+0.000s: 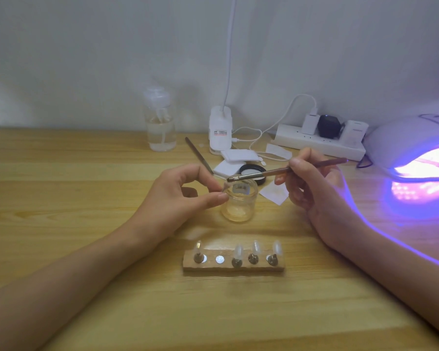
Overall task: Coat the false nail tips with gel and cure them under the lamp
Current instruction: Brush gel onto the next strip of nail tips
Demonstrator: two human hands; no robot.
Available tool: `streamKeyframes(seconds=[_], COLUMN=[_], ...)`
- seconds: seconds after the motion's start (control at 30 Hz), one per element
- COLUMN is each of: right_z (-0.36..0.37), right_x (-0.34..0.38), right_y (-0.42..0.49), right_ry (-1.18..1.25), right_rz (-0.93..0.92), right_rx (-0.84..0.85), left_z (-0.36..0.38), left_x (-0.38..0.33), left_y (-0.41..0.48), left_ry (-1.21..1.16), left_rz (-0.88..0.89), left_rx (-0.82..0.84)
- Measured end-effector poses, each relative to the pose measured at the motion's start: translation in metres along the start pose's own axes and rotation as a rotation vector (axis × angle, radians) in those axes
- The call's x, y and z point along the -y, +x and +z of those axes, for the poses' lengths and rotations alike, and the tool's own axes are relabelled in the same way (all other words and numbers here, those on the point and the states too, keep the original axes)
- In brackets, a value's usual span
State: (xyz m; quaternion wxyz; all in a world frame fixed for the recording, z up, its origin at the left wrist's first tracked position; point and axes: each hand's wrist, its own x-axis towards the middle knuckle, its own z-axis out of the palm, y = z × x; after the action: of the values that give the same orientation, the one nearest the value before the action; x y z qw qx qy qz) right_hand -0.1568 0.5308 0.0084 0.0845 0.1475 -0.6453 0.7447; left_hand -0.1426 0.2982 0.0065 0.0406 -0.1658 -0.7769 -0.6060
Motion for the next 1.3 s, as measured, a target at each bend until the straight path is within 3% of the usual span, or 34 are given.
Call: streamKeyframes(seconds=[0.47, 0.6, 0.73, 0.87, 1.0, 1.3], right_z=[0.0010, 0.0028, 0.0004, 0.0024, 0.0001, 0.0001], right_x=[0.0000, 0.0009, -0.0006, 0.0008, -0.0005, 0.0005], right_y=[0.0012, -0.0001, 0.0018, 0.0000, 0.0008, 0.0005], right_ry=[-0.028, -0.031, -0.027, -0.024, -0.015, -0.022], right_rz=[0.043, 0.005, 0.039, -0.010, 0.028, 0.014], right_rx=[-0.079, -0.025, -0.094, -0.006, -0.086, -0.061], left_z=[-0.0002, -0.0002, -0.0002, -0.0006, -0.0009, -0.0012], left_x=[0.0011, 0.0012, 0.0013, 0.0020, 0.0016, 0.0039], left_y=[0.0007, 0.0011, 0.0012, 0.0013, 0.0004, 0.0023], left_ry=[-0.001, -0.006, -0.005, -0.004, -0.007, 0.010], left_rz=[0.006, 0.008, 0.015, 0.011, 0.004, -0.005], left_rx=[0.017, 0.011, 0.012, 0.007, 0.011, 0.008])
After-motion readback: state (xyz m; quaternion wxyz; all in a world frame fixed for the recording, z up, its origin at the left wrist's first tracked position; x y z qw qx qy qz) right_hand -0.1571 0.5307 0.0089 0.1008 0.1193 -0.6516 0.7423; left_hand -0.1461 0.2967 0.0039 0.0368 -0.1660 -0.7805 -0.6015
